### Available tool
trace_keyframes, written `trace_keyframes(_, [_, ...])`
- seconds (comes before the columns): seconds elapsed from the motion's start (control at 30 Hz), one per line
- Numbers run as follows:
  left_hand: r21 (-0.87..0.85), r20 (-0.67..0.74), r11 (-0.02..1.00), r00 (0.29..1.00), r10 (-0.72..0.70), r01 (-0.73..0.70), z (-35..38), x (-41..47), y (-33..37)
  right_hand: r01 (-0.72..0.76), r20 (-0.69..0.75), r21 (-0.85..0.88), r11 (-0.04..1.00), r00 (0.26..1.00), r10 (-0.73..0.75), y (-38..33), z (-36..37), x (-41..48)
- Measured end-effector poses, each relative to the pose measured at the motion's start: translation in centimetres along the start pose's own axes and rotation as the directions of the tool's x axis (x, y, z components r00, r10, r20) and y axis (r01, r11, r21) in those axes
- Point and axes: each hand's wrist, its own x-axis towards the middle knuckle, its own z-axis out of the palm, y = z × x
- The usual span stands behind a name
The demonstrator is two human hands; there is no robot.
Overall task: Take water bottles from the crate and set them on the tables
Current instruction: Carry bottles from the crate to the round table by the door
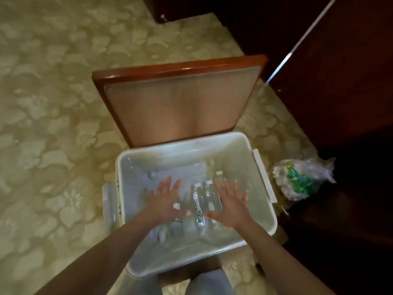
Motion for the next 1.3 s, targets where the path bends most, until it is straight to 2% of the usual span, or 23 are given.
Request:
trace_keyframes(0.1, [-0.050, -0.037, 0.993, 0.993, -0.110, 0.108, 2.2, 1.1, 0.2, 0.094, 0.078, -0.062, 0.994, 0.993, -0.089, 1.7, 1.5, 3.5])
trace_keyframes(0.2, [-0.115, -0.014, 0.972, 0.978, -0.206, 0.203, 4.4, 2.1, 0.2, 0.167, 0.133, -0.102, 0.981, 0.979, -0.152, 3.1, 3.3, 7.0])
trace_keyframes(0.37, [-0.220, -0.008, 0.931, 0.954, -0.299, 0.290, 7.6, 6.5, -1.7, 0.213, 0.191, -0.110, 0.971, 0.963, -0.189, 4.4, 6.4, 13.2])
trace_keyframes(0.5, [-0.331, -0.052, 0.902, 0.949, -0.310, 0.276, 9.7, 9.8, -3.0, 0.278, 0.181, -0.139, 0.951, 0.951, -0.251, 4.7, 8.7, 17.5])
trace_keyframes(0.67, [-0.331, -0.077, 0.910, 0.955, -0.288, 0.248, 10.6, 11.6, -3.4, 0.349, 0.232, -0.235, 0.907, 0.926, -0.297, 4.1, 10.3, 20.3])
trace_keyframes(0.83, [-0.390, -0.085, 0.877, 0.937, -0.339, 0.281, 11.7, 12.4, -3.9, 0.387, 0.245, -0.300, 0.872, 0.915, -0.322, 3.7, 11.1, 20.6])
trace_keyframes(0.97, [-0.468, -0.062, 0.835, 0.932, -0.357, 0.289, 12.1, 12.8, -3.9, 0.387, 0.221, -0.264, 0.883, 0.916, -0.335, 3.7, 11.7, 20.7])
trace_keyframes(1.3, [-0.626, -0.002, 0.752, 0.964, -0.266, 0.206, 12.1, 12.3, -5.4, 0.387, 0.114, -0.121, 0.914, 0.920, -0.374, 3.5, 11.7, 20.1])
